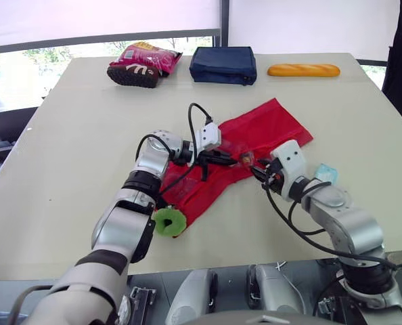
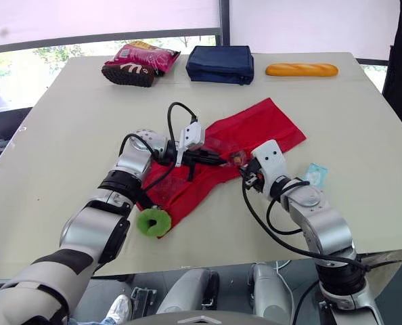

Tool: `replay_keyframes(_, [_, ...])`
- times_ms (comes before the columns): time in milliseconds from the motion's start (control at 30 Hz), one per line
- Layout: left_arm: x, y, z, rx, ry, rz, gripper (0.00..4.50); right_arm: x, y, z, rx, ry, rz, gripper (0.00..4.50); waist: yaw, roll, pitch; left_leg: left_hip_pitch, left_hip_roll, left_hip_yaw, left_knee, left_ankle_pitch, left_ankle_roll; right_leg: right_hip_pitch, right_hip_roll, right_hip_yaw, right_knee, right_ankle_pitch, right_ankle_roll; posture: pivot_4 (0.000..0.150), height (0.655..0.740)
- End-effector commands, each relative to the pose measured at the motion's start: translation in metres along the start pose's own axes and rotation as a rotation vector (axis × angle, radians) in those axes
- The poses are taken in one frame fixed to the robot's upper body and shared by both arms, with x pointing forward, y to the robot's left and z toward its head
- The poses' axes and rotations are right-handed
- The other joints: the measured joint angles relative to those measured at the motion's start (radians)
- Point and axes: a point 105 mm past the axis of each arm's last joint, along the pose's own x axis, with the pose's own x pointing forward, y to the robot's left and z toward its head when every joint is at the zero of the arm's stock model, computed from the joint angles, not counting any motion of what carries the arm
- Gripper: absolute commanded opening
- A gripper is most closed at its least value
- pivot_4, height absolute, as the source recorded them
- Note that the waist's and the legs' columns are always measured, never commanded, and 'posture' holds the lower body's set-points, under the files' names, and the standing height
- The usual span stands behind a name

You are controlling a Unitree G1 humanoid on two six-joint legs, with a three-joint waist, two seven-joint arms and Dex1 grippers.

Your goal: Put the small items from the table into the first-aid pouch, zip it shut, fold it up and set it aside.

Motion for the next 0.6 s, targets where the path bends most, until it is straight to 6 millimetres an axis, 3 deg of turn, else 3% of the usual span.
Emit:
replay_keyframes(33, [-0.007, -0.005, 0.012, 0.07, -0.028, -0.077, 0.0, -0.008, 0.003, 0.011, -0.055, -0.051, 0.041, 0.06, 0.0, 0.0, 0.0, 0.0, 0.0, 0.0, 0.0, 0.0, 0.0, 0.0, 0.0, 0.0, 0.0, 0.0, 0.0, 0.15, 0.7395])
replay_keyframes(433, [-0.008, -0.003, 0.01, 0.181, -0.007, -0.069, 0.0, 0.009, 0.009, -0.011, -0.099, 0.011, 0.057, 0.06, 0.002, 0.0, 0.0, 0.0, 0.0, 0.0, 0.001, 0.0, 0.0, 0.0, -0.001, 0.0, 0.0, 0.0, 0.0, 0.15, 0.7395])
replay_keyframes(600, [-0.008, -0.006, 0.013, 0.207, -0.024, -0.096, 0.0, 0.031, 0.004, -0.013, -0.13, 0.015, 0.036, 0.06, 0.001, 0.0, 0.0, 0.0, 0.0, 0.0, 0.001, 0.0, 0.0, 0.0, -0.001, 0.0, 0.001, 0.0, 0.0, 0.15, 0.7395])
